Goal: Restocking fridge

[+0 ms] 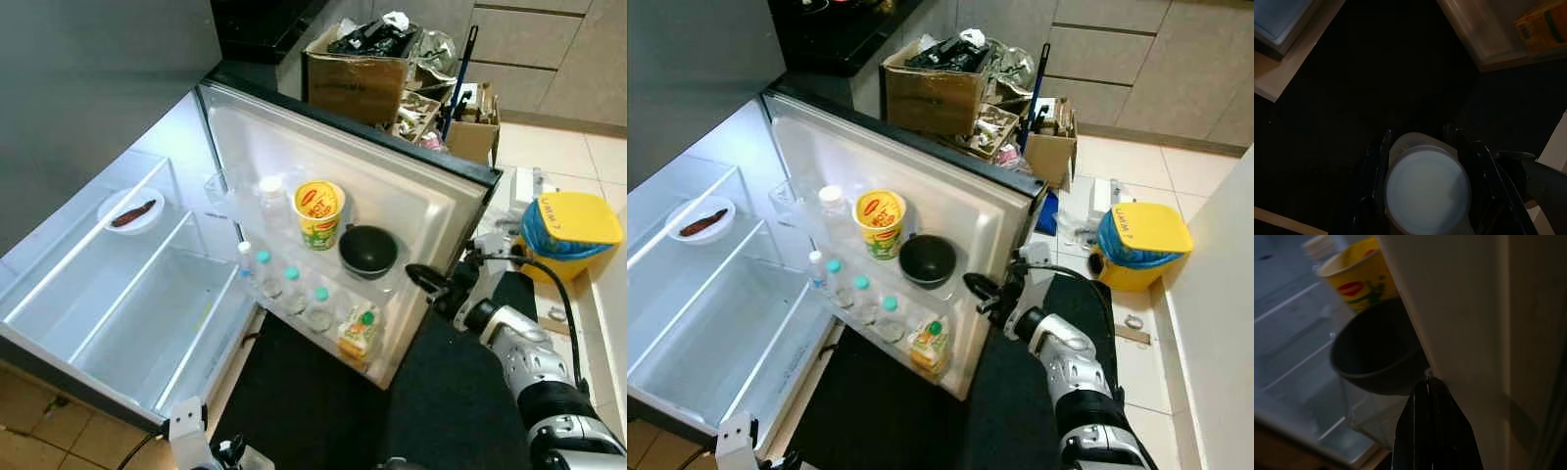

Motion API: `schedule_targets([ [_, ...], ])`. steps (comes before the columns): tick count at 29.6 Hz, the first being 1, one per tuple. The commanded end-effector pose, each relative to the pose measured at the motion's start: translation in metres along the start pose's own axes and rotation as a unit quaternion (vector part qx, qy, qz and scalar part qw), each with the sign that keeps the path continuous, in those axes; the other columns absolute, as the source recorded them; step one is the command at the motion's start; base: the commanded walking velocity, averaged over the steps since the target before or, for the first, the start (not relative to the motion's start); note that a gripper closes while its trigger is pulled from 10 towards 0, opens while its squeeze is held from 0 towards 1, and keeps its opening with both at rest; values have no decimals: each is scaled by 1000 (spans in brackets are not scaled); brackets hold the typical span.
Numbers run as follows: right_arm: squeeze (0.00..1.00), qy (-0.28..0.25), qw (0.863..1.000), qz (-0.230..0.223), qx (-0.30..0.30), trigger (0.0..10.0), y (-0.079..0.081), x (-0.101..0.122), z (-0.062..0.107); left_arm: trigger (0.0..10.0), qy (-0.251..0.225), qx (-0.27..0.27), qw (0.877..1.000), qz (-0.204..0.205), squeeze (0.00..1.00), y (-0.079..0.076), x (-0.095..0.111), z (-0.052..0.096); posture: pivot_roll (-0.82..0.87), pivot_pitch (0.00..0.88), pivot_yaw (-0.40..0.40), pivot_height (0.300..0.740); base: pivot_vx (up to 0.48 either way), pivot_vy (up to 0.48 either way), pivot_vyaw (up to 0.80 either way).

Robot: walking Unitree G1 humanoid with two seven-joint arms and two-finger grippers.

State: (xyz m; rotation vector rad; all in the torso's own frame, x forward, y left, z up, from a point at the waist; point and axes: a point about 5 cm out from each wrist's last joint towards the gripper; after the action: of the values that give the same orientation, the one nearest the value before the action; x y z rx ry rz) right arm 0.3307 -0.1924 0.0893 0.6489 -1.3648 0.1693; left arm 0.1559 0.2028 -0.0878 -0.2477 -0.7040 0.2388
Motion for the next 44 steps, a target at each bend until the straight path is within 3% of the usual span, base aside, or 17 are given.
schedule_targets([
  [1, 0, -23, 999, 5, -47, 10000, -12, 9, 5, 10000, 28, -1, 1000, 6, 0, -1, -16, 4, -47, 104, 1, 740, 0, 0, 0],
  [4, 0, -59, 993, 16, -96, 10000, -24, 24, 8, 10000, 30, 0, 1000, 6, 0, 0, -17, 4, -49, 103, 1, 740, 0, 0, 0],
  [8, 0, -69, 991, 15, -118, 10000, -29, 26, 9, 10000, 30, -1, 1000, 6, 0, -2, -17, 4, -47, 106, -1, 740, 0, 0, 0],
  [14, 0, -28, 990, 1, -141, 10000, -32, 0, 18, 10000, 29, -3, 1000, 5, 0, -2, -17, 3, -48, 103, -4, 740, 0, 0, 0],
  [16, 0, 18, 982, -23, -189, 10000, -39, -29, 33, 10000, 30, -2, 1000, 4, 0, -2, -17, 3, -47, 99, -6, 740, 0, 0, 0],
  [17, 0, 48, 973, -37, -222, 10000, -43, -47, 44, 10000, 30, -1, 1000, 3, 0, -2, -17, 3, -47, 99, -6, 740, 0, 0, 0],
  [18, 0, 48, 973, -37, -222, 10000, -43, -47, 44, 10000, 30, -1, 1000, 3, 0, -2, -17, 3, -47, 99, -6, 740, 0, 0, 0],
  [20, 0, 129, 944, -68, -298, 10000, -48, -91, 80, 10000, 30, -4, 1000, 5, 0, -2, -17, 4, -43, 96, -8, 740, 0, 0, 0],
  [21, 0, 129, 944, -68, -298, 10000, -48, -91, 80, 10000, 30, -4, 1000, 5, 0, -2, -17, 4, -43, 96, -8, 740, 0, 0, 0],
  [26, 0, 236, 878, -108, -403, 10000, -44, -151, 150, 10000, 31, -7, 1000, 3, 0, 0, -15, 4, -49, 92, -2, 740, 0, -238, 0],
  [27, 0, 236, 878, -108, -403, 10000, -44, -151, 150, 10000, 31, -7, 1000, 3, 0, 0, -15, 4, -49, 92, -2, 740, 0, -420, 0],
  [29, 0, 263, 859, -120, -422, 10000, -38, -166, 170, 10000, 30, -6, 1000, 2, 0, 1, -13, 4, -54, 94, 1, 740, 0, -424, 0],
  [38, 0, 318, 831, -129, -438, 10000, -23, -192, 199, 10000, 28, -9, 1000, 1, 0, -2, -11, 2, -58, 97, 7, 740, 0, -422, 0],
  [44, 0, 336, 825, -128, -437, 10000, -18, -198, 206, 10000, 26, -6, 1000, 8, 0, -3, -11, 1, -58, 98, 6, 740, 0, -207, 0],
])
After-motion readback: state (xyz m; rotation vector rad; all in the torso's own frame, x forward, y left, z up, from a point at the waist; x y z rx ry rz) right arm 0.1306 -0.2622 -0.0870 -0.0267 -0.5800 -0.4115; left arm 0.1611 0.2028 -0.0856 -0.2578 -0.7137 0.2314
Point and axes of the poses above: a point about 5 cm out from each wrist's last joint towards the gripper, its own z axis pointing back from the gripper into the wrist, its own x axis along the axis of the wrist's last joint, y = z × x, and after that the axes turned 6 degrees about -z, right-handed
